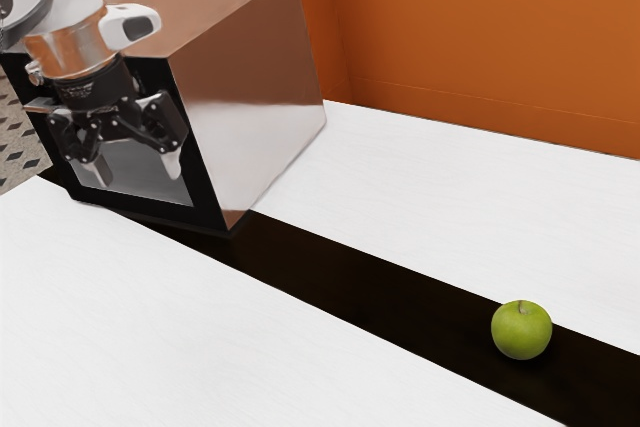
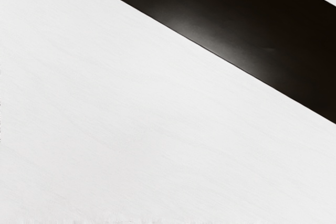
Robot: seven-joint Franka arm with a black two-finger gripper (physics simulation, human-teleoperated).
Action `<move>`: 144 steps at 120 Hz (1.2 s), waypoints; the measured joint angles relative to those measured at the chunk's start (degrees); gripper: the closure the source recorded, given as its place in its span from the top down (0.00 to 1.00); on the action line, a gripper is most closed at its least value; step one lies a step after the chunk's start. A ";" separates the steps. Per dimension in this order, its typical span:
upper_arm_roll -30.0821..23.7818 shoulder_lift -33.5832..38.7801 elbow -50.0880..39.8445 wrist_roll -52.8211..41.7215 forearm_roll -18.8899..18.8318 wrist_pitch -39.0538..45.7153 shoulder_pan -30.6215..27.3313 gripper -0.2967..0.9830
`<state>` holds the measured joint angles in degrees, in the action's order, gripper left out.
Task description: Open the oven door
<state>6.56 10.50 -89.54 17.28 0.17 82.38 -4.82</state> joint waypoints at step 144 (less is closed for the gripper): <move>-14.91 1.81 -15.25 39.53 16.56 51.91 -37.95 0.77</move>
<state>-8.35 12.31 -104.79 56.81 16.73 134.29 -42.77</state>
